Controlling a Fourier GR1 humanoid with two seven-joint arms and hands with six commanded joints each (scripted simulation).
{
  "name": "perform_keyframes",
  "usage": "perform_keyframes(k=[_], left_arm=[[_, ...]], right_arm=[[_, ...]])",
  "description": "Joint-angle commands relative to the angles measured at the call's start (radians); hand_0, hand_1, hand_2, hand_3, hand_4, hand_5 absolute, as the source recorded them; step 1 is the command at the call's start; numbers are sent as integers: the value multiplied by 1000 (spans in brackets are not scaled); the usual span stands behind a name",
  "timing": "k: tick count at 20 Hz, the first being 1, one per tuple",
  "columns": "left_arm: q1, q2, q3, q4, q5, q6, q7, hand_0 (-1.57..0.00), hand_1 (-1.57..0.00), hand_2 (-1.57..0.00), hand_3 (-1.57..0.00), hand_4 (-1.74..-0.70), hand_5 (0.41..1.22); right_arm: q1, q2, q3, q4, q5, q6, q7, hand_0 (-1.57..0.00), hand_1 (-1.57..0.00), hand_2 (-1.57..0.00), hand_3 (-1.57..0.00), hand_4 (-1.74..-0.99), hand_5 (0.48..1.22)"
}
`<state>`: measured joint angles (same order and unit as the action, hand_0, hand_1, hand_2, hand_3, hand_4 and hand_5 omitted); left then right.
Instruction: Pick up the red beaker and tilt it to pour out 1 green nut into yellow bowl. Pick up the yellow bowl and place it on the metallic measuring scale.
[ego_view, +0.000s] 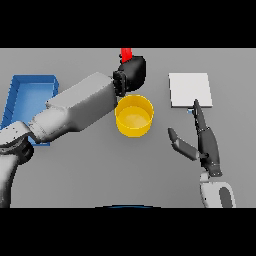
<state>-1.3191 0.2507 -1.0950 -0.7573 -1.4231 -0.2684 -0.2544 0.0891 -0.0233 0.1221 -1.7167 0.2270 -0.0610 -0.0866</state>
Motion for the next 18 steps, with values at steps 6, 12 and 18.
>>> perform_keyframes(k=[6, 12, 18], left_arm=[[-207, 48, 84, 113, 15, 14, -34, -1571, -1571, -1571, -1571, -1724, 1221], [-357, 134, 420, 355, 237, -33, 95, -1571, -1571, -1571, -1523, -1731, 1221], [-279, 318, 842, 533, 619, -5, 180, -1571, -1571, -1571, -1538, -1738, 1221]], right_arm=[[-6, 2, 7, 10, 8, 0, -21, 1, 1, 1, 1, -1130, 554], [-23, -1, 12, 22, -11, 26, -29, 1, 1, 1, 1, -1102, 572], [-46, -11, 8, 54, -11, 29, -39, 1, 1, 1, 1, -1118, 595]])
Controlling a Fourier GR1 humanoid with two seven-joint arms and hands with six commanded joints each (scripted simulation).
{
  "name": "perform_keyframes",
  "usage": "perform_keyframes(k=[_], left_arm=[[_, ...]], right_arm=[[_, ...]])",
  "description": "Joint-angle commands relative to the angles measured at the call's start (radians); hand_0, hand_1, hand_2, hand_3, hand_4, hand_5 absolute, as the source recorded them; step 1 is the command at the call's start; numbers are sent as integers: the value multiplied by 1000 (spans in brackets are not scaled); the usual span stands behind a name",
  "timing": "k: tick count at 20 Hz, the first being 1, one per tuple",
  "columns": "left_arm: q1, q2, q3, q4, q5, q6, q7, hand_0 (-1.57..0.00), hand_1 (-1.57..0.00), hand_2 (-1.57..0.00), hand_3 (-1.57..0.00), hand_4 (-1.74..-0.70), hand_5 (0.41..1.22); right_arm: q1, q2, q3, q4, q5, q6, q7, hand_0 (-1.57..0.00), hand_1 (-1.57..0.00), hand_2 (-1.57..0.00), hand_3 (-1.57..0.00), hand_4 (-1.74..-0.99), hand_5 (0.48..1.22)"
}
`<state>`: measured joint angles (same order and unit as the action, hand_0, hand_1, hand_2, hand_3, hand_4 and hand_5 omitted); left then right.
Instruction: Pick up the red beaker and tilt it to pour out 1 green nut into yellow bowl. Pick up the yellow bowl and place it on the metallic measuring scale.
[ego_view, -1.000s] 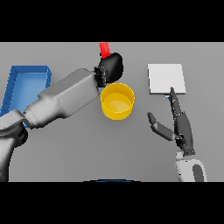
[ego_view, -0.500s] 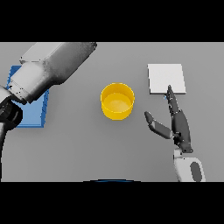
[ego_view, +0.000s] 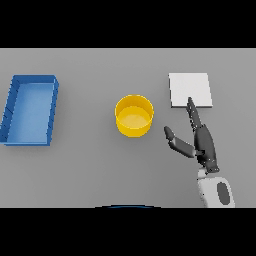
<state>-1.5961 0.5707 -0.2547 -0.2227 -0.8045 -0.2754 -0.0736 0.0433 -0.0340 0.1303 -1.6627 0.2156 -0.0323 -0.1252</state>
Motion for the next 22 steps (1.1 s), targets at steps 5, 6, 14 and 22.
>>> perform_keyframes(k=[5, 6, 14, 22], left_arm=[[190, 45, 136, 24, 166, 157, 154, -1571, -1571, -1571, -1560, -1740, 1221], [227, 43, 169, 15, 209, 193, 171, -1571, -1571, -1571, -1562, -1740, 1221], [571, 14, 301, -187, 444, 323, 302, -1571, -1571, -1571, -1570, -1741, 1221], [948, -35, 301, -642, 564, 374, 467, -1571, -1571, -1571, -1571, -1741, 984]], right_arm=[[7, -17, 10, -3, 19, 5, -12, 1, 1, 1, 1, -1138, 626], [-4, -19, 2, 8, 11, 7, 7, 1, 1, 1, 1, -1142, 628], [10, -30, 2, -1, -3, 25, -26, 1, 1, 1, 1, -1141, 673], [21, -29, 10, 10, 8, 25, -39, 1, 1, 1, 1, -1161, 671]])
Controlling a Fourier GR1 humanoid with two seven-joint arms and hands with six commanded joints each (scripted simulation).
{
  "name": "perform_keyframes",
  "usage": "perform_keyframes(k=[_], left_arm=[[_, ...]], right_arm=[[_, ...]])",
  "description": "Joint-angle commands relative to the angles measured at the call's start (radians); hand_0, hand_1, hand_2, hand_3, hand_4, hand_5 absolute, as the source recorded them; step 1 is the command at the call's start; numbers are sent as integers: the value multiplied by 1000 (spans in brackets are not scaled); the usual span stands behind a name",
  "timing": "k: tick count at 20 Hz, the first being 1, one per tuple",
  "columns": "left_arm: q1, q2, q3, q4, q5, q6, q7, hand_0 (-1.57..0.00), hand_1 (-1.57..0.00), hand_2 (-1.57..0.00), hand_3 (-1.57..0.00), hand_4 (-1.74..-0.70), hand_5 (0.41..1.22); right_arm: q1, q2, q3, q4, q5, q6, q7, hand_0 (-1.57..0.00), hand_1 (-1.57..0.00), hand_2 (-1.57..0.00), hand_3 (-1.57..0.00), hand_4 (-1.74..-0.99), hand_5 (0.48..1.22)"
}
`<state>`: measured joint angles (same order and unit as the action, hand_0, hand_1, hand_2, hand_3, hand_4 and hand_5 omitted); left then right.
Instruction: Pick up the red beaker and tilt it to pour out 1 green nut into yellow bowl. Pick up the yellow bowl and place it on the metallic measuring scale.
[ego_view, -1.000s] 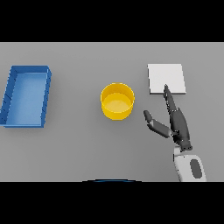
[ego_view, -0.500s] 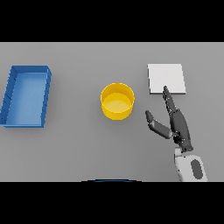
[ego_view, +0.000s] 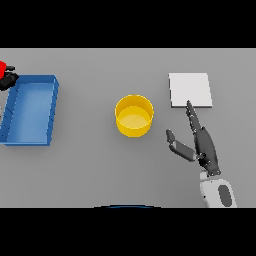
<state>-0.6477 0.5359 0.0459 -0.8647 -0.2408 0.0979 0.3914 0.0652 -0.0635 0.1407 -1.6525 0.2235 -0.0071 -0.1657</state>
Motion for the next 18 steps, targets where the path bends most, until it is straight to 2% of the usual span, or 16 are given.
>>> perform_keyframes(k=[1, 2, 3, 4, 6, 8, 9, 10, 12, 16, 17, 18], left_arm=[[18, -5, -6, -40, 6, -3, 39, -1571, -1571, -1571, -1571, -1741, 925], [43, -5, -4, -71, 13, -4, 68, -1571, -1571, -1571, -1571, -1655, 868], [59, 2, -7, -105, 17, -21, 84, -1571, -1571, -1526, -1525, -1521, 818], [78, 16, -19, -148, 34, -78, 69, -1469, -1344, -1276, -1318, -1369, 774], [103, 23, -8, -208, 101, -161, 71, -940, -860, -817, -843, -1126, 705], [116, 30, -13, -220, 132, -225, 91, -601, -550, -522, -539, -976, 664], [128, 46, -28, -235, 119, -243, 104, -481, -440, -418, -431, -915, 651], [133, 54, -38, -234, 110, -256, 108, -384, -351, -334, -345, -875, 644], [134, 61, -63, -230, 80, -264, 121, -246, -225, -213, -220, -828, 627], [125, 53, -81, -220, 41, -226, 86, -100, -91, -87, -90, -783, 631], [126, 57, -73, -218, 45, -223, 68, -80, -73, -69, -72, -776, 631], [125, 49, -68, -227, 54, -215, 62, -64, -58, -55, -57, -778, 633]], right_arm=[[-7, -2, -3, -2, -5, 2, 10, 1, 1, 1, 1, -1157, 671], [-6, -1, -3, -4, -10, 6, 11, 1, 1, 1, 1, -1155, 669], [-21, -2, -11, -1, -15, 2, 28, 1, 1, 1, 1, -1155, 670], [-21, -1, -9, -10, -19, 6, 31, 1, 1, 1, 1, -1153, 670], [-23, 3, -5, -1, -6, -3, 40, 1, 1, 1, 1, -1149, 670], [-6, 2, -4, -6, -12, 3, 10, 1, 1, 1, 1, -1153, 670], [-7, 3, -6, -13, -18, 4, 16, 1, 1, 1, 1, -1155, 670], [2, 6, 0, -14, -10, 0, 7, 1, 1, 1, 1, -1155, 669], [-17, -5, -8, -4, 3, -10, 24, 1, 1, 1, 1, -1156, 665], [-19, -1, 2, -8, 25, -23, 32, 1, 1, 1, 1, -1154, 657], [-21, -4, 2, -13, 32, -26, 51, 1, 1, 1, 1, -1144, 644], [-32, -11, 14, -13, 77, -43, 101, 1, 1, 1, 1, -1131, 631]])
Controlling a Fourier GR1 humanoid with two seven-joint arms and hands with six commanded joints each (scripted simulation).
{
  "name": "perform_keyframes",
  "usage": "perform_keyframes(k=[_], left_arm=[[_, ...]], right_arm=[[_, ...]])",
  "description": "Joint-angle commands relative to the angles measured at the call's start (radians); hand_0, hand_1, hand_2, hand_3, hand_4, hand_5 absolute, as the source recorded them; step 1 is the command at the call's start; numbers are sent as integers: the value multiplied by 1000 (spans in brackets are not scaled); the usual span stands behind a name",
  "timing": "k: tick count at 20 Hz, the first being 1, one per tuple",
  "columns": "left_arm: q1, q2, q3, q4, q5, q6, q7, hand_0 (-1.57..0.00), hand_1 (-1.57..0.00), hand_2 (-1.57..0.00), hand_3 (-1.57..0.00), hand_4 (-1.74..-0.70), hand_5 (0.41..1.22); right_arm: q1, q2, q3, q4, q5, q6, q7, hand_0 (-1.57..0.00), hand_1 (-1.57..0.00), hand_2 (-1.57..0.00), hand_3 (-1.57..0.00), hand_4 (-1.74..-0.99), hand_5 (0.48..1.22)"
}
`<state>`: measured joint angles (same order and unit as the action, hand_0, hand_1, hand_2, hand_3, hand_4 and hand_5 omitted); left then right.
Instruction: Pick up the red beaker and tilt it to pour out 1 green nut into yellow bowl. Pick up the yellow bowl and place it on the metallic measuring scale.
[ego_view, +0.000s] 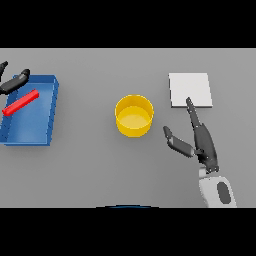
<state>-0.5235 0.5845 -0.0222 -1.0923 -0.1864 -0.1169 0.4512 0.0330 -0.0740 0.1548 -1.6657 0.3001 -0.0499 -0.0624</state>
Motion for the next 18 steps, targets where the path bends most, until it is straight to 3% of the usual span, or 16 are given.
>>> perform_keyframes(k=[1, 4, 6, 10, 15, 18], left_arm=[[4, -10, 1, -9, 4, 11, -15, -51, -46, -44, -45, -779, 635], [16, -26, 15, -37, 30, 21, -37, -25, -23, -22, -23, -793, 657], [28, -27, 20, -47, 39, 20, -43, -16, -15, -14, -14, -799, 666], [27, -49, 10, -53, 39, 26, -18, -6, -5, -5, -5, -806, 687], [28, -47, 15, -53, 45, 17, -18, -1, -1, -1, -1, -809, 687], [29, -34, 19, -52, 47, 7, -23, 0, 0, 0, 0, -805, 692]], right_arm=[[-1, -14, 14, -10, 15, 14, -5, 1, 1, 1, 1, -1115, 638], [-74, -93, 53, 16, 55, 104, -24, 1, 1, 1, 1, -1088, 665], [-155, -154, 97, 50, 161, 125, 35, 1, 1, 1, 1, -1122, 649], [-283, -262, 190, 100, 316, 200, 16, 1, 1, 1, 1, -1142, 627], [-440, -322, 310, 181, 433, 299, -60, 1, 1, 1, 1, -1167, 639], [-522, -320, 371, 261, 483, 332, -103, 1, 1, 1, 1, -1156, 642]])
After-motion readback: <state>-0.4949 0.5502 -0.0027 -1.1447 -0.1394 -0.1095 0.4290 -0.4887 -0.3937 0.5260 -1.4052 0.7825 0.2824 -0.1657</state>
